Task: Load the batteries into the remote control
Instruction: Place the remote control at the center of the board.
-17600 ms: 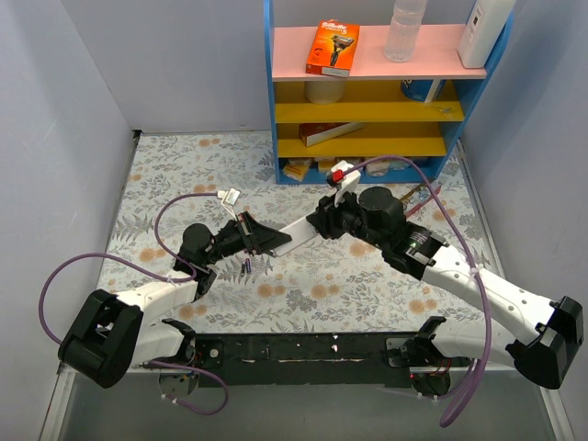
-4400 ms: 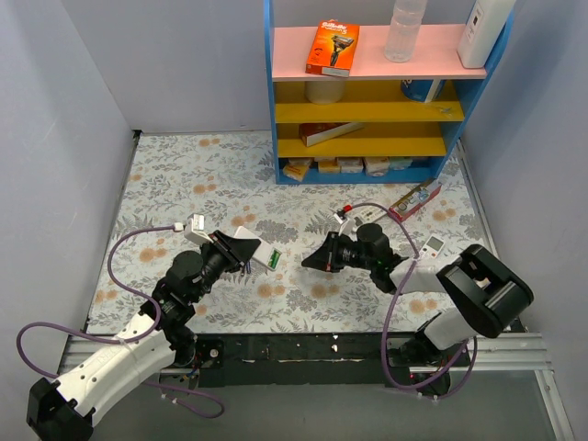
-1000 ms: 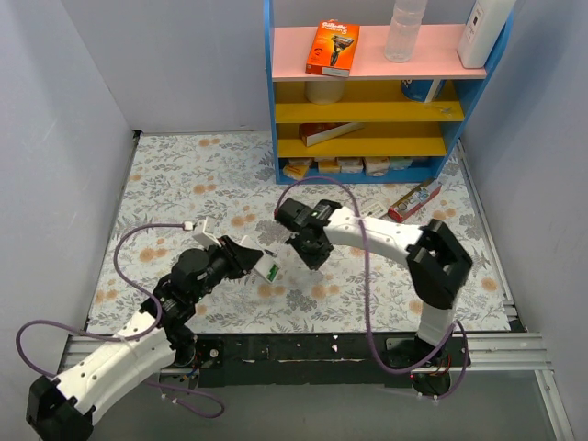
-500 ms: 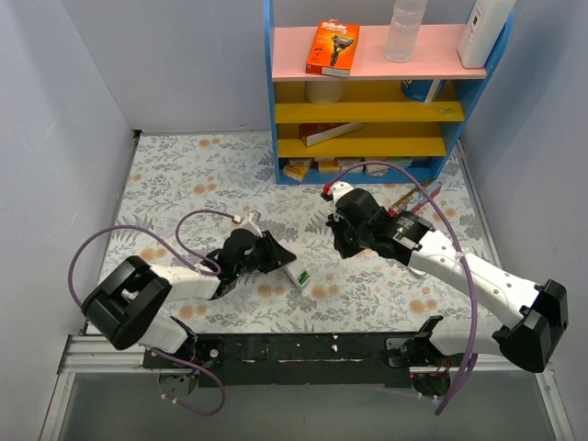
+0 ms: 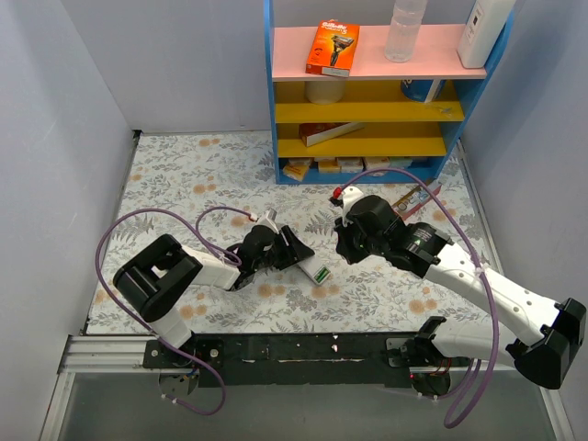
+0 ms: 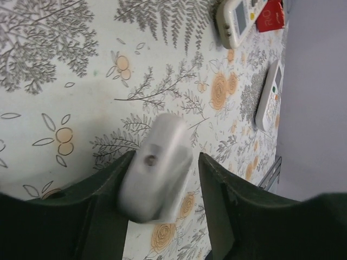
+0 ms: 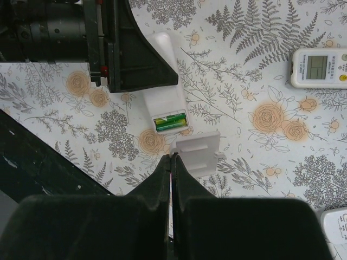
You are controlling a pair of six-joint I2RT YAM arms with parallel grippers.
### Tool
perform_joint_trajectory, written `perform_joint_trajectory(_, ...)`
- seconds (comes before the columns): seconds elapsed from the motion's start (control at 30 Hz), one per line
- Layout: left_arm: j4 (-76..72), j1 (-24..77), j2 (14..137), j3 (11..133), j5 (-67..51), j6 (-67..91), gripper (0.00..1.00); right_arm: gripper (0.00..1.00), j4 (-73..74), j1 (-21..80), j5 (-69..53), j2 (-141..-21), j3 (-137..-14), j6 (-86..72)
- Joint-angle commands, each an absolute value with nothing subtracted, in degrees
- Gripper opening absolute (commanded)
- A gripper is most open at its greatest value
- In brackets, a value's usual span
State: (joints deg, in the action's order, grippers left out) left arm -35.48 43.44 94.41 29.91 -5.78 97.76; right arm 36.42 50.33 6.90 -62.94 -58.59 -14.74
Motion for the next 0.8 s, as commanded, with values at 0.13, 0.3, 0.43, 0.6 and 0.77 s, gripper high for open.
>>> perform_joint_trajectory(0.13, -26.82, 44.38, 88.95, 28.30, -2.38, 99.67, 0.72, 0.01, 33.57, 50.27, 6.06, -61.08, -59.94, -14.06)
perform_joint_trajectory(0.3, -22.07, 44.47, 79.57, 26.02, -1.41, 99.84, 0.97, 0.01, 32.96, 50.27, 3.70, -60.38, -61.52, -14.41)
perform_joint_trajectory(0.43, -19.61, 44.65, 71.84, 25.05, -1.67, 97.66, 0.98, 0.01, 30.16, 50.19, 0.71, -59.50, -62.58, -15.03)
perform_joint_trajectory(0.6, -19.51, 44.65, 64.69, 23.91, -2.98, 94.22, 0.98, 0.01, 26.99, 50.01, -4.57, -59.59, -62.93, -15.73)
perform_joint_trajectory(0.77, -25.04, 44.65, 69.76, 22.41, -7.55, 95.01, 0.98, 0.01, 26.10, 49.92, -4.13, -59.76, -63.19, -17.22)
